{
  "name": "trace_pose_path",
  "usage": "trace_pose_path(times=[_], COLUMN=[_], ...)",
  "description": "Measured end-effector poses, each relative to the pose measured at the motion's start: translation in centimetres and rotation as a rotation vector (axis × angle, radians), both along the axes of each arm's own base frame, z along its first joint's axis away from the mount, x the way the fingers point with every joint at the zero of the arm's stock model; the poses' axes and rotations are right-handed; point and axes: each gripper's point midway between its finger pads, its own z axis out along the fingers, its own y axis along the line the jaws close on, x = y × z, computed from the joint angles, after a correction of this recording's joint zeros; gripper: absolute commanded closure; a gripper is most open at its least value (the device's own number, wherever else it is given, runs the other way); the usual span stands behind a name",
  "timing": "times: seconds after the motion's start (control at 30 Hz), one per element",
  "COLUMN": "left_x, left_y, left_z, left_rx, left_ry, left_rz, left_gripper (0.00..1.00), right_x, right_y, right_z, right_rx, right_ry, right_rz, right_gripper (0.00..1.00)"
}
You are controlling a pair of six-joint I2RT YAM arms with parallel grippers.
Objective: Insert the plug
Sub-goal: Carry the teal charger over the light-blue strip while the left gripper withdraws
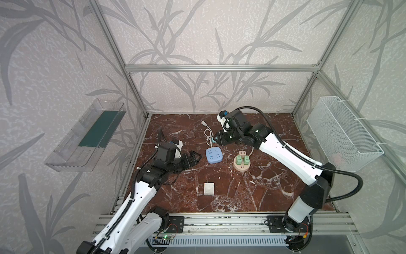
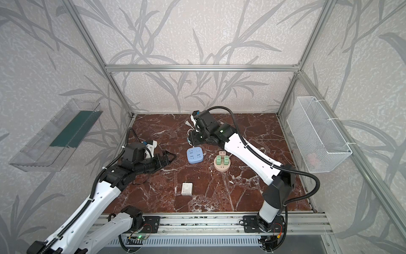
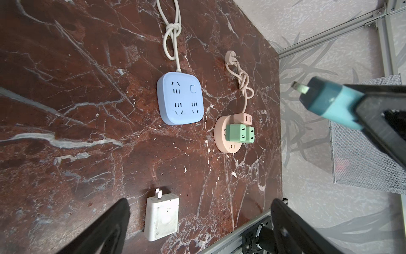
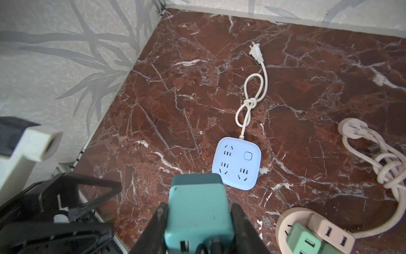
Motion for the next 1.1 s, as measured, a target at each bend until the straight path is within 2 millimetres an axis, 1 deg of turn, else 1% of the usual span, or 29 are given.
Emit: trace_pose_path(times=[0.23,0.37,0.5,0.57,0.77,0.83,0.9,0.93,1.07,1.1], left_x=[-0.7,-1.0,-1.2,-1.2,-1.4,-1.5,-1.5,-1.6,-1.7,-1.7], left_y=[0.4,0.5,0.6,0.6,0.6,0.6,0.6,0.6,0.5,0.4], left_z=[-1.3,-2.2,-2.7,-2.9,-3.5,-3.8,-4.0,-4.2,-4.6,-4.7], left_rx=[0.007,0.011,0.009,0.006,0.003,0.004,0.003,0.001,-0.01,-0.012], left_ry=[0.017,0.034,0.041,0.043,0.054,0.059,0.063,0.069,0.076,0.077], left_rz=[0.004,0.004,0.006,0.007,0.008,0.007,0.008,0.009,0.007,0.006], left_gripper=[0.04,0.04,0.04,0.05,0.05,0.05,0.05,0.05,0.05,0.05], right_x=[2.3,4.1,5.8,5.9,4.4,4.2,4.2,4.3,5.4,5.4], right_y=[1.7,2.7,4.1,4.0,2.2,1.8,1.8,1.9,2.9,2.9], right_z=[-3.9,-5.2,-6.6,-7.8,-12.6,-13.8,-14.0,-13.8,-11.6,-11.4], right_rx=[-0.12,-0.183,-0.197,-0.215,-0.341,-0.37,-0.374,-0.369,-0.303,-0.296], right_ry=[0.133,0.186,0.21,0.238,0.367,0.388,0.388,0.382,0.324,0.319], right_rz=[-0.037,-0.083,-0.112,-0.122,-0.147,-0.152,-0.153,-0.153,-0.154,-0.154], right_gripper=[1.0,1.0,1.0,1.0,1.0,1.0,1.0,1.0,1.0,1.0])
